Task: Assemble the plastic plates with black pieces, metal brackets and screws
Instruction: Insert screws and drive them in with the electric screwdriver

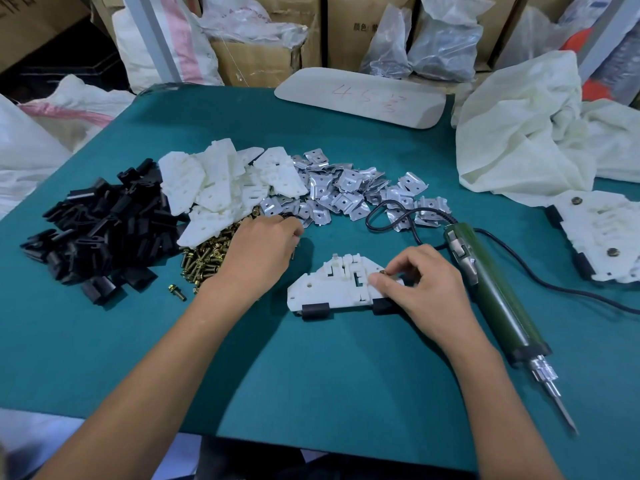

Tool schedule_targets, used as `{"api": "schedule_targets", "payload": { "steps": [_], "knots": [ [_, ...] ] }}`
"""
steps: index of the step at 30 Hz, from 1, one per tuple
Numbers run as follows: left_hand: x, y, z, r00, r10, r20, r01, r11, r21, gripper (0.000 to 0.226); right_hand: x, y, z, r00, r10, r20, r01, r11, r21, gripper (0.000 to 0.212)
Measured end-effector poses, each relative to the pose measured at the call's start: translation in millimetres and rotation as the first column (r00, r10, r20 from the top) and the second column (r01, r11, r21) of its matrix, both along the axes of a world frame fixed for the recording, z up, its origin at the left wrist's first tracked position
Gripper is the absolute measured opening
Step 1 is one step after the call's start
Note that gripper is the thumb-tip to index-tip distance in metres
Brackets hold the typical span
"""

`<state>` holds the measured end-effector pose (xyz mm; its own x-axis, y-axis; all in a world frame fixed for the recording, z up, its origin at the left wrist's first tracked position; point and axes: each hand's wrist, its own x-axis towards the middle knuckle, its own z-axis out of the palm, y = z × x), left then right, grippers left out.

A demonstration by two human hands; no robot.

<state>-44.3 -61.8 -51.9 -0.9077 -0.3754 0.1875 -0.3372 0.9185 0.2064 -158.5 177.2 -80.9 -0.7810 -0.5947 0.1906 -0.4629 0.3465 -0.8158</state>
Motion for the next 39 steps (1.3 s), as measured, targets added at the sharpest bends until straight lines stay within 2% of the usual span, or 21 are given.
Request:
{"api": "schedule_targets", "payload": {
  "steps": [2,6,10,12,14,16,18,19,21,26,32,36,39],
  "knots": [
    [1.8,2.1,1.7,1.0,-0.014,-0.012,0.014,0.999,0.034,0.02,0.4,1.4,1.3,1.0,0.025,0.01,-0.025,1.0,-0.008,0.015],
    [6.6,4.5,2.2,0.998,-0.017,0.054,0.013,0.997,0.073,0.017,0.1,0.4,-1.0,0.999,0.044,0.032,-0.042,0.997,-0.065,0.019],
    [10.4,5.4,6.7,1.0,0.0,0.015,-0.001,0.998,0.069,0.008,-1.1,0.0,-0.3,0.999,0.027,0.032,-0.025,0.999,-0.038,0.012],
    [13.7,5.7,7.2,1.0,0.005,0.018,-0.006,0.998,0.062,0.005,-0.7,0.4,-0.5,0.998,0.051,0.025,-0.049,0.997,-0.062,0.015],
    [20.1,6.4,5.9,0.997,0.059,-0.041,-0.048,0.975,0.215,0.003,-0.6,0.1,-0.4,0.998,0.047,0.034,-0.045,0.997,-0.059,0.014],
    [28.2,10.8,5.0,0.98,0.145,-0.135,-0.052,0.848,0.528,0.008,-0.8,-0.2,0.0,0.999,0.018,0.037,-0.017,0.999,-0.033,0.01],
    [35.9,17.5,2.3,0.97,0.161,-0.184,0.038,0.643,0.765,0.017,-1.0,0.2,0.1,0.999,-0.001,0.033,0.002,1.0,-0.03,0.012],
    [39.1,20.4,0.1,0.972,0.14,-0.19,0.076,0.577,0.813,0.021,-0.5,0.3,0.6,0.999,-0.006,0.033,0.007,0.999,-0.037,0.013],
    [43.2,24.3,-2.7,0.978,0.092,-0.186,0.107,0.548,0.829,0.024,0.6,0.0,1.4,0.999,-0.005,0.037,0.007,0.999,-0.049,0.014],
    [46.2,27.6,-2.3,0.984,0.07,-0.162,0.085,0.616,0.783,0.023,0.1,0.2,-0.4,0.998,0.003,0.056,-0.002,0.999,-0.034,0.007],
    [52.2,37.6,-2.1,0.99,-0.073,-0.124,0.127,0.849,0.513,0.023,2.3,-0.3,3.5,0.991,0.064,0.121,-0.056,0.996,-0.063,0.014],
    [51.0,40.3,-6.4,0.975,-0.1,-0.197,0.169,0.909,0.38,0.016,1.7,0.7,3.6,0.99,0.085,0.116,-0.08,0.996,-0.048,0.025],
    [49.1,44.8,-10.7,0.966,-0.047,-0.253,0.135,0.929,0.345,0.017,1.4,0.8,4.3,0.99,0.08,0.118,-0.074,0.996,-0.054,0.022]
  ]
}}
